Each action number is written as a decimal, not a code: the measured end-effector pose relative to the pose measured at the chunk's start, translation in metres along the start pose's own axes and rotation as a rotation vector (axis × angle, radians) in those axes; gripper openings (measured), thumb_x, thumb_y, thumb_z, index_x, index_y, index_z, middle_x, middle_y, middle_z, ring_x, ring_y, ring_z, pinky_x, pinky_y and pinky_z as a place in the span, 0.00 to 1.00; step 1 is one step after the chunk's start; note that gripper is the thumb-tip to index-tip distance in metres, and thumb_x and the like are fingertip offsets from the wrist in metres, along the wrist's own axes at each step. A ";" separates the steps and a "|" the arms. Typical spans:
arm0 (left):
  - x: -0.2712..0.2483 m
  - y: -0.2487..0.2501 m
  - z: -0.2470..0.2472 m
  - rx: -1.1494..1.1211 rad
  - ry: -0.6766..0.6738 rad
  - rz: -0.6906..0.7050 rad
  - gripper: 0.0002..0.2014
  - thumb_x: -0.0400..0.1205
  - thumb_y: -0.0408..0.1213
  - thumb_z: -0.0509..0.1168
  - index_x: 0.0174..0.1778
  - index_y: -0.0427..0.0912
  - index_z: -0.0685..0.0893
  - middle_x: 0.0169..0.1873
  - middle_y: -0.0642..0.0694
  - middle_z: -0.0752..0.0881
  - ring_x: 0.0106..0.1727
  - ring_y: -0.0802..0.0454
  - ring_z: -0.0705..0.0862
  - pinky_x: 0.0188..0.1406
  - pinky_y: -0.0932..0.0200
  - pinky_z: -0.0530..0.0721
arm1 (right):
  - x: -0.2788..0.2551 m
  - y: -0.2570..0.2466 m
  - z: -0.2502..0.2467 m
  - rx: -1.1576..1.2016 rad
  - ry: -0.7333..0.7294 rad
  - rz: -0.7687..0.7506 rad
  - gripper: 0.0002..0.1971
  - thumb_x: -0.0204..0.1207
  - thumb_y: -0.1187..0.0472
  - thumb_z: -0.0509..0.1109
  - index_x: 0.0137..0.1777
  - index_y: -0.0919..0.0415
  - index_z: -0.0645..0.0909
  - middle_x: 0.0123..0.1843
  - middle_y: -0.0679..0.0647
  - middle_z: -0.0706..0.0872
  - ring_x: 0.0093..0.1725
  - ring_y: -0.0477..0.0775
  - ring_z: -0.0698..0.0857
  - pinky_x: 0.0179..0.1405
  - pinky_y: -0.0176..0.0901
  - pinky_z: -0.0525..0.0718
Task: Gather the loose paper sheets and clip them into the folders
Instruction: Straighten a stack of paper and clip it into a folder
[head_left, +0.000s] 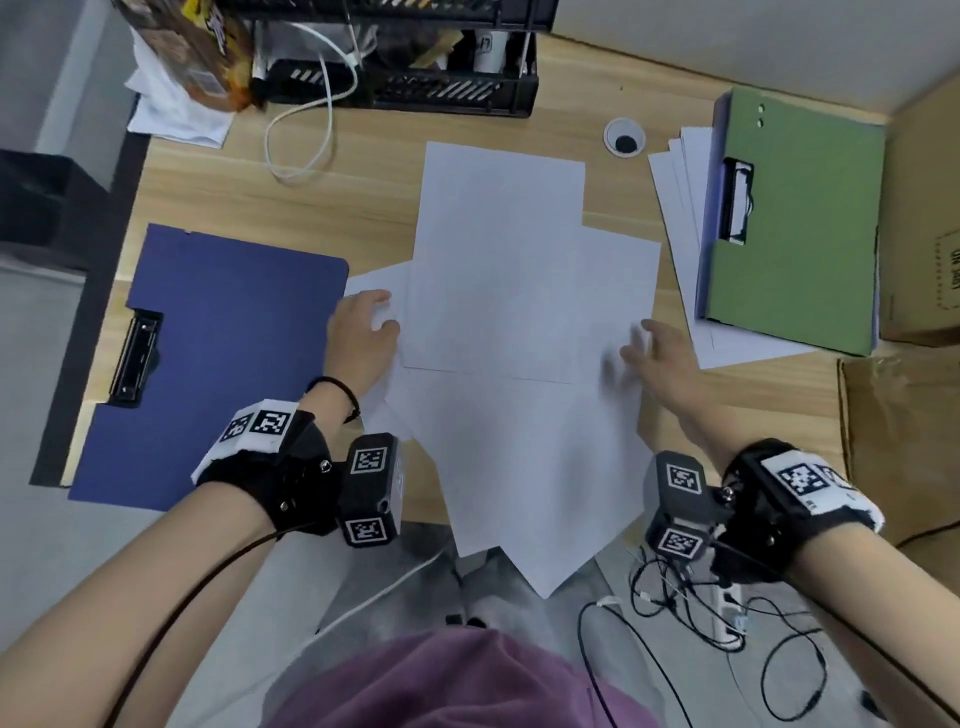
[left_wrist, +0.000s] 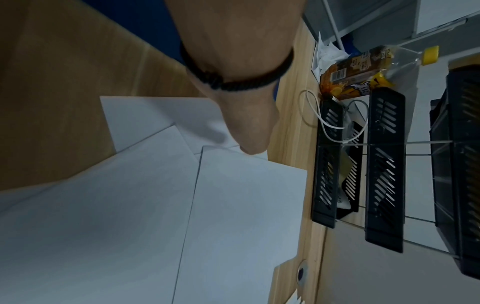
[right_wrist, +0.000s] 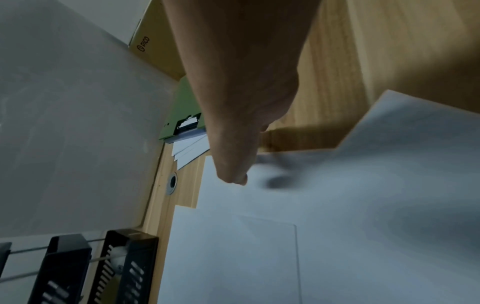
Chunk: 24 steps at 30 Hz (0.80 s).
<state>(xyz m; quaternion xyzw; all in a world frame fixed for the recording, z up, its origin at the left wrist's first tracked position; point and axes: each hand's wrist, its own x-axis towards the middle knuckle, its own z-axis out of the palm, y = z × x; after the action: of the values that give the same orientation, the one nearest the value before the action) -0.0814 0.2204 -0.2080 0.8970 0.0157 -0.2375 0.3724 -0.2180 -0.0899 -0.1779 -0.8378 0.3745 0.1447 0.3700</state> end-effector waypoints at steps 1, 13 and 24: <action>0.003 -0.001 0.000 0.046 -0.032 0.001 0.22 0.82 0.33 0.58 0.75 0.43 0.73 0.77 0.46 0.69 0.78 0.48 0.64 0.75 0.55 0.61 | 0.009 0.000 -0.006 -0.033 -0.008 -0.018 0.28 0.82 0.59 0.66 0.80 0.67 0.66 0.81 0.63 0.67 0.80 0.62 0.67 0.77 0.51 0.66; -0.003 0.046 0.050 0.099 -0.184 0.036 0.27 0.84 0.36 0.59 0.80 0.53 0.66 0.85 0.47 0.43 0.84 0.50 0.36 0.79 0.56 0.43 | 0.025 0.014 -0.009 -0.252 -0.120 -0.121 0.23 0.79 0.48 0.67 0.69 0.60 0.75 0.69 0.62 0.73 0.71 0.64 0.72 0.66 0.50 0.70; 0.016 0.081 0.075 0.015 -0.050 -0.088 0.20 0.74 0.44 0.72 0.62 0.55 0.79 0.77 0.46 0.54 0.82 0.48 0.50 0.80 0.52 0.55 | 0.119 -0.021 -0.060 -0.182 -0.254 -0.049 0.35 0.81 0.47 0.63 0.83 0.62 0.58 0.86 0.64 0.47 0.85 0.64 0.52 0.80 0.56 0.59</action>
<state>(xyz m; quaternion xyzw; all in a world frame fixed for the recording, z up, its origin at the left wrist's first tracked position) -0.0812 0.1090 -0.2073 0.8922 0.0442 -0.2759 0.3549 -0.1239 -0.1857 -0.1877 -0.8517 0.2895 0.2738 0.3404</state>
